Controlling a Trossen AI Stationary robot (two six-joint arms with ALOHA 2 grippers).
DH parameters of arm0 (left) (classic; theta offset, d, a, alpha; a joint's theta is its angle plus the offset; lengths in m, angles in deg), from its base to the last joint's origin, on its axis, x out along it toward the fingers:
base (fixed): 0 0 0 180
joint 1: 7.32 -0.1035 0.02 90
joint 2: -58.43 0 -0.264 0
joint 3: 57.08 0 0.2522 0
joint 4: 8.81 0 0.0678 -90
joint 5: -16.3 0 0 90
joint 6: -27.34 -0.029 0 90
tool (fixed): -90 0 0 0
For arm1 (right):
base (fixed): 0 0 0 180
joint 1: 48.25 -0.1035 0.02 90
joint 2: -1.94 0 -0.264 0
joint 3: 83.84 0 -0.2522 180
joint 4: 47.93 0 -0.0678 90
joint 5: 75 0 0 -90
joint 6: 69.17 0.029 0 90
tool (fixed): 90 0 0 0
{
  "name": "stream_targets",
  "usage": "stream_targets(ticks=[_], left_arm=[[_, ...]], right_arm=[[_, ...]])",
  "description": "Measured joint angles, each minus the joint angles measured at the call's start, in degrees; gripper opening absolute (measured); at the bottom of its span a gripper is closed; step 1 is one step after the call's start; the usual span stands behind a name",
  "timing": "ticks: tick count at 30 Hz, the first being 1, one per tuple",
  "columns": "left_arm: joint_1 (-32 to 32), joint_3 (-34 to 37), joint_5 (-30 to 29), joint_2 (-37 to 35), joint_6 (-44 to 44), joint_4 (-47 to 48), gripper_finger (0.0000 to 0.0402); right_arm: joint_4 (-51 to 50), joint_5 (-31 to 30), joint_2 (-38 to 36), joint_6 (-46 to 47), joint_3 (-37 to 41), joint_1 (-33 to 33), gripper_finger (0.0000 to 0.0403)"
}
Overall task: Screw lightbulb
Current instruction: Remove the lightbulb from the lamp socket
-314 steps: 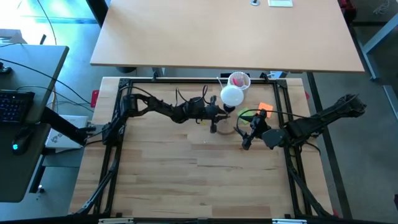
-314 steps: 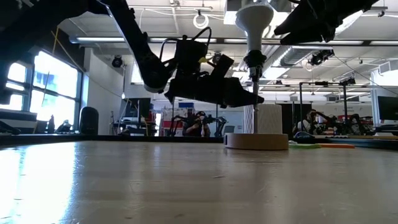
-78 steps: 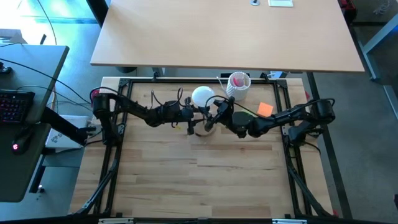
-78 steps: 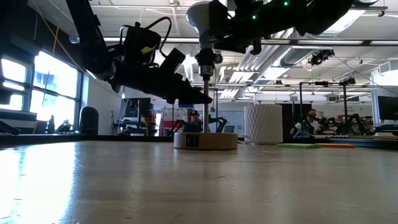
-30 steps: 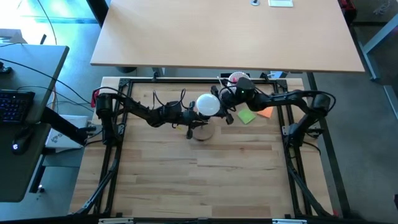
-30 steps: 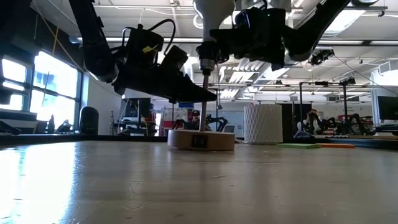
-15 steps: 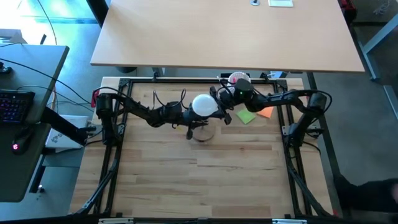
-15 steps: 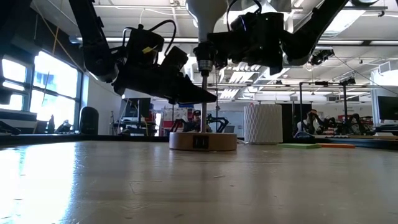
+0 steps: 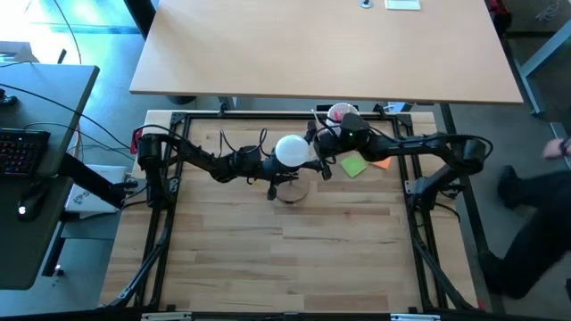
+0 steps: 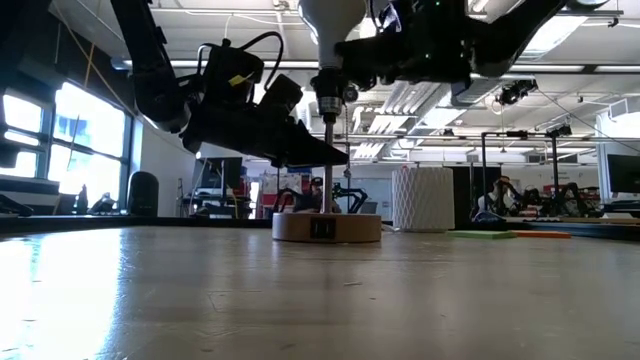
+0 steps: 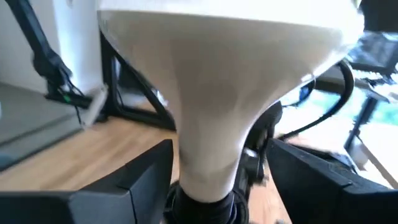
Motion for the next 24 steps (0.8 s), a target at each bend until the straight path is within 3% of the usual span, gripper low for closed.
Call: stream_targets(ticks=[6, 11, 18, 21, 24], left_arm=[[0.0, 0.0, -0.3, 0.0, 0.0, 0.0, 0.0030], [0.1, 0.0, -2.1, 0.0, 0.1, 0.0, 0.0030], [0.3, 0.0, -6.0, 0.0, 0.5, -0.2, 0.0030], [0.5, 0.0, -6.9, 0.0, 0.8, -0.3, 0.0030], [0.6, 0.0, -8.5, 0.0, 0.8, -0.5, 0.0030]], right_arm=[[-16.9, -10.8, -6.8, -3.7, 0.0, -3.4, 0.0256], [-25.7, -29.5, -11.5, -0.6, 0.0, -10.8, 0.0256], [-20.2, -62.6, -8.2, 8.1, 0.0, -25.7, 0.0256], [-11.3, -75.2, -3.9, 12.1, 0.0, -30.5, 0.0256], [-1.0, -83.5, 0.9, 11.9, 0.0, -32.9, 0.0256]])
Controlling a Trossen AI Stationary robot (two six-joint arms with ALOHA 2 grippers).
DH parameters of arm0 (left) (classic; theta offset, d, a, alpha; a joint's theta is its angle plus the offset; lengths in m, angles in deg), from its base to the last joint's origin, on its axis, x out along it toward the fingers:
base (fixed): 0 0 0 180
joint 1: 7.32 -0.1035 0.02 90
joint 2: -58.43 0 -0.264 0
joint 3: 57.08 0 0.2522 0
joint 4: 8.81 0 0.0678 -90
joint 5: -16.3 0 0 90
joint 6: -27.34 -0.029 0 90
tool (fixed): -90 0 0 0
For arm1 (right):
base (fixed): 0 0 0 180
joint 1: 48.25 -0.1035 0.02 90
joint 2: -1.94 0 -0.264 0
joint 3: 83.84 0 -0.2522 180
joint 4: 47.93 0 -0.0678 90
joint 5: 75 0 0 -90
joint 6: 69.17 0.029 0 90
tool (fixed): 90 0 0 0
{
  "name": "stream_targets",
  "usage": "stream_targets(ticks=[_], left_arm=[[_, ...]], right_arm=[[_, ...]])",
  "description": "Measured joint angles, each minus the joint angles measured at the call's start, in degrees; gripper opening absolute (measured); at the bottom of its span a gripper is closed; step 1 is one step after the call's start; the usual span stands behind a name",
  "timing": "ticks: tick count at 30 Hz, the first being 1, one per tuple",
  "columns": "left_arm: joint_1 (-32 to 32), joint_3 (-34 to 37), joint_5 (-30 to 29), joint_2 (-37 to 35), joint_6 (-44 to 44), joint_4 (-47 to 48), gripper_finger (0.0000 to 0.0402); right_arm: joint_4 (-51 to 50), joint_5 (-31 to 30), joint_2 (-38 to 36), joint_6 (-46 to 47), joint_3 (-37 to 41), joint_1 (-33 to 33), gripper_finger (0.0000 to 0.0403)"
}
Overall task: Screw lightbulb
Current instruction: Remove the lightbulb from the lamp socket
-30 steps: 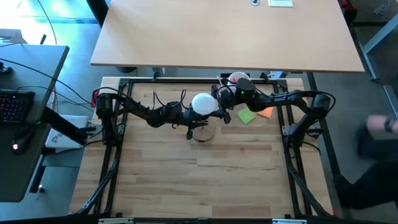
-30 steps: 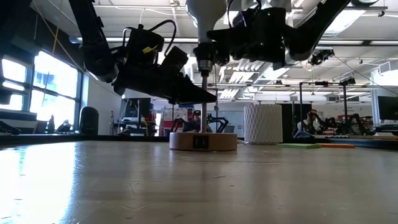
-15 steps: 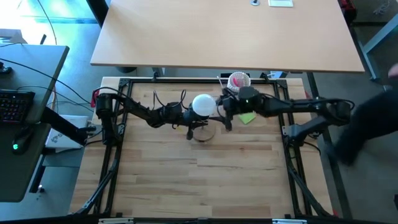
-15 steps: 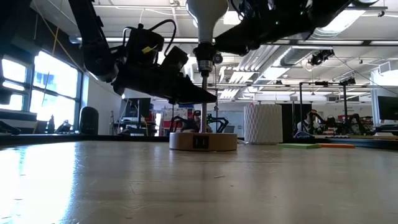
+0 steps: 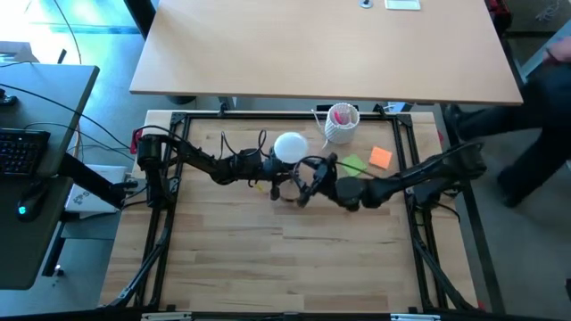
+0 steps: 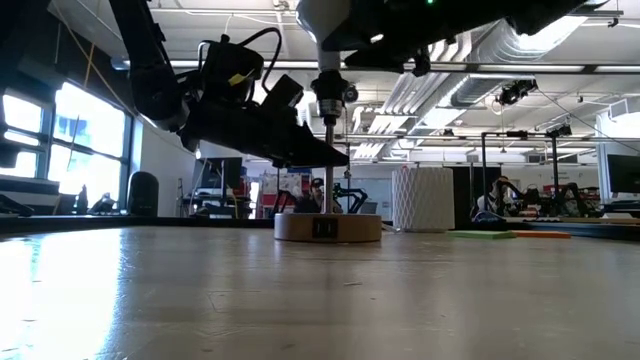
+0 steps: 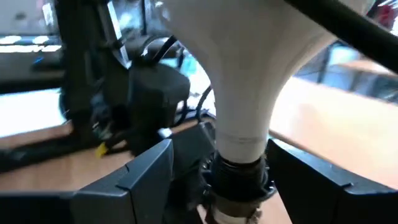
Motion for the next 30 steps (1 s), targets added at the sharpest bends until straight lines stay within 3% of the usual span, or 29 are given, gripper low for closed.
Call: stream_targets(ticks=[5, 14, 19, 26, 30], left_arm=[[0.0, 0.0, -2.0, 0.0, 0.0, 0.0, 0.0030], [-0.3, 0.0, -3.3, 0.0, 0.2, 0.0, 0.0030], [-0.3, 0.0, -3.3, 0.0, 0.1, -0.1, 0.0030], [-0.3, 0.0, -3.0, 0.0, 0.0, 0.0, 0.0030], [-0.3, 0.0, -3.1, 0.0, -0.4, 0.1, 0.0030]], right_arm=[[14.6, -4.0, 6.5, -3.6, -0.1, -0.6, 0.0256], [14.9, -13.4, 11.5, -17.1, -7.0, 0.3, 0.0243], [14.3, -13.0, 11.9, -18.4, -8.2, 2.0, 0.0217], [13.7, -10.7, 11.9, -17.7, -8.2, 2.8, 0.0152], [13.1, -8.6, 11.9, -17.1, -8.2, 3.1, 0.0140]])
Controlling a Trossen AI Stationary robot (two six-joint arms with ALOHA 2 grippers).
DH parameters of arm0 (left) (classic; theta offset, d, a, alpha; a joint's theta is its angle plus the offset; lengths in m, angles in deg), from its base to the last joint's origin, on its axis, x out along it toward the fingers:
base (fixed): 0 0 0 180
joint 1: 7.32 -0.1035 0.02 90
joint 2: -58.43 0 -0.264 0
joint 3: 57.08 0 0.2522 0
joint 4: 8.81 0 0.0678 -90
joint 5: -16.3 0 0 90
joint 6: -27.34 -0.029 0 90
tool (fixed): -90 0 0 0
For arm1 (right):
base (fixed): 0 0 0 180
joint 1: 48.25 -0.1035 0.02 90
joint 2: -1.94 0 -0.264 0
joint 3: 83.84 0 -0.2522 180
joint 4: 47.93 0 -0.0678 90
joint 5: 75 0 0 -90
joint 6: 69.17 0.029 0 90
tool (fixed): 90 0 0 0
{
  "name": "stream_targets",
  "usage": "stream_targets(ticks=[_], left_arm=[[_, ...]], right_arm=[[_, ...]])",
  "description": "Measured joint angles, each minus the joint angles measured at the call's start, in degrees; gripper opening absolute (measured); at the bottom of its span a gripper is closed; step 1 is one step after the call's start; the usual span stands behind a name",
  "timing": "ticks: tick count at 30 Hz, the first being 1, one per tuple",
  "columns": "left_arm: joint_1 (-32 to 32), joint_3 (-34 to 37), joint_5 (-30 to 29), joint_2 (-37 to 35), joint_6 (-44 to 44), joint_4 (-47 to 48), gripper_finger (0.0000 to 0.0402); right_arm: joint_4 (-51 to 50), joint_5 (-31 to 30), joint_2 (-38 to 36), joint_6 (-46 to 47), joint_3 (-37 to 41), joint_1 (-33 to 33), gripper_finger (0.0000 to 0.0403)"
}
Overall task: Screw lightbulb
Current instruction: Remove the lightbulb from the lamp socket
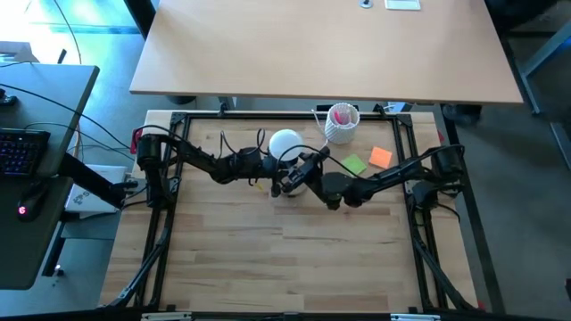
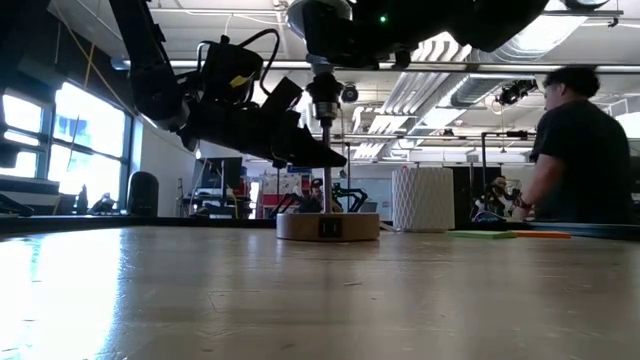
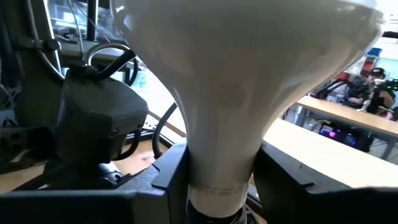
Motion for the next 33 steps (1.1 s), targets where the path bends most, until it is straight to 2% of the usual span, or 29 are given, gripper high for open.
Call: stream_targets(ticks=[6, 11, 18, 27, 33], left_arm=[[0.0, 0.0, 0.1, 0.0, -0.1, 0.4, 0.0030], [0.0, 0.2, -0.4, -0.1, -0.9, 0.3, 0.0030], [0.0, 0.6, -0.3, 0.0, -1.3, 0.2, 0.0030], [0.1, 0.6, 3.5, 0.0, -1.9, 0.2, 0.0030], [0.1, 0.6, 5.8, 0.1, -1.5, 0.4, 0.0030]], right_arm=[[-7.6, 5.0, -2.6, 2.9, 0.0, 2.1, 0.0142], [-15.5, 15.0, -6.8, 3.3, 0.0, 4.9, 0.0142], [-28.1, 38.8, -13.3, 6.8, 0.0, 12.7, 0.0142], [-27.5, 75.1, -13.3, 8.4, 0.1, 24.5, 0.0142], [-27.4, 90.9, -13.1, 8.4, 0.2, 30.0, 0.0142]])
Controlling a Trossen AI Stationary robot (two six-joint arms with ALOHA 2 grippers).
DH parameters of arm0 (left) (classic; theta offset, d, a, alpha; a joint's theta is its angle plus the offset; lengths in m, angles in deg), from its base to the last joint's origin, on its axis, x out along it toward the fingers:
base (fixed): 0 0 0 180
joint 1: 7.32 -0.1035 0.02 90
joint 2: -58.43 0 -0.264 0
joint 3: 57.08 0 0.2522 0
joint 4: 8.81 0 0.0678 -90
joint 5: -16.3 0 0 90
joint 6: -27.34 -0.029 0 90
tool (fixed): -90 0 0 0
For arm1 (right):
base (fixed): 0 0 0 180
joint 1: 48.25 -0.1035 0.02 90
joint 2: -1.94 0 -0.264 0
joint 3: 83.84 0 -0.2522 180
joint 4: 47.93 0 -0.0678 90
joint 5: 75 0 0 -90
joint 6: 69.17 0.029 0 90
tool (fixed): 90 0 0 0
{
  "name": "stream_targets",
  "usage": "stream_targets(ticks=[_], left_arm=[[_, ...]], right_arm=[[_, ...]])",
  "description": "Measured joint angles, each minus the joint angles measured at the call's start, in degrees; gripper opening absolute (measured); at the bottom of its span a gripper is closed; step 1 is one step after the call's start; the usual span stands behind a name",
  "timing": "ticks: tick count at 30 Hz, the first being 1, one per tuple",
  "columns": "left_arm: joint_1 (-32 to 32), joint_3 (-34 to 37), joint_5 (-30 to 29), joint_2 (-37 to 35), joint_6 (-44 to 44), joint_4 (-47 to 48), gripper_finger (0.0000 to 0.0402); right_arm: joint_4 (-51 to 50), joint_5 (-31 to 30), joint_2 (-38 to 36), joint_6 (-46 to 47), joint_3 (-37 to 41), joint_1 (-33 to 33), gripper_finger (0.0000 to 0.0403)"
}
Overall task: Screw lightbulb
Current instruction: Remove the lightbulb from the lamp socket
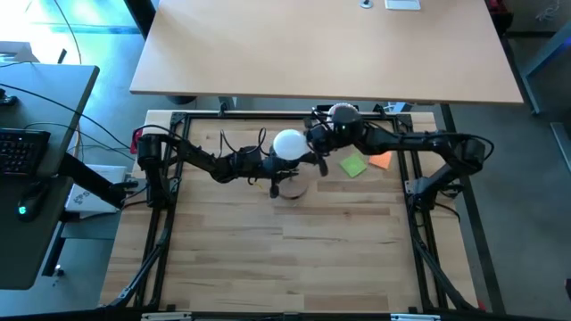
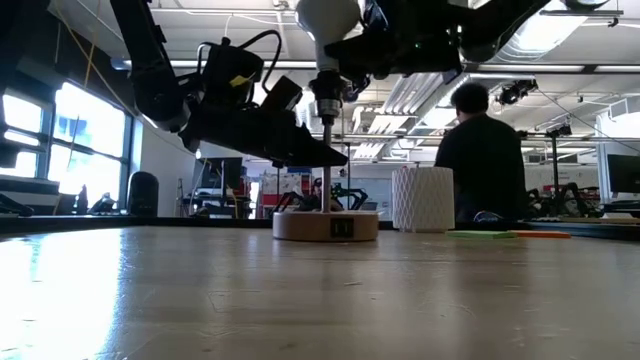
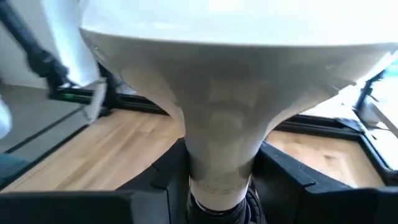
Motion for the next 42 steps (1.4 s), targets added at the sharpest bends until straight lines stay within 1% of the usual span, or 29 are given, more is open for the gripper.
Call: stream_targets(ticks=[4, 7, 12, 16, 19, 21, 25, 32, 36, 38, 42], left_arm=[[0.0, 0.0, 0.9, 0.0, -0.2, -0.2, 0.0030], [0.0, 0.0, 2.4, 0.0, -0.4, -0.3, 0.0030], [0.0, 0.0, 2.6, -0.1, 0.1, -0.4, 0.0030], [0.0, 0.0, 2.5, -0.1, 0.7, -0.1, 0.0030], [0.0, 0.0, 2.5, -0.1, 0.8, 0.3, 0.0030], [0.0, 0.0, 2.5, -0.1, 0.9, 0.2, 0.0030], [0.0, 0.0, 2.5, -0.1, 1.1, 0.4, 0.0030], [0.0, 0.0, 2.5, -0.1, 1.2, 1.0, 0.0030], [0.0, 0.0, 2.3, -0.1, 1.3, 1.0, 0.0030], [0.0, 0.0, 2.3, -0.1, 1.4, 1.1, 0.0030], [0.0, 0.0, 2.2, -0.1, 1.6, 1.1, 0.0030]], right_arm=[[1.9, 6.1, 1.6, -1.9, 0.0, 1.3, 0.0142], [5.6, 9.5, 4.2, -2.1, -0.2, 1.6, 0.0142], [11.2, 12.8, 7.9, -1.5, -0.3, 1.6, 0.0147], [11.1, 12.8, 8.2, 0.7, -0.3, 1.9, 0.0163], [9.8, 13.0, 8.5, 4.6, -0.2, 1.9, 0.0172], [9.4, 12.7, 8.6, 5.6, -0.1, 2.0, 0.0178], [8.7, 12.6, 8.4, 5.7, -0.1, 2.2, 0.0195], [8.4, 12.6, 7.5, 5.2, -0.1, 2.7, 0.0243], [7.4, 12.3, 5.0, 3.4, -0.1, 3.0, 0.0249], [5.3, 11.1, 3.3, 2.1, -0.1, 3.0, 0.0249], [-3.4, 3.7, -1.0, -2.0, -0.1, 2.5, 0.0250]])
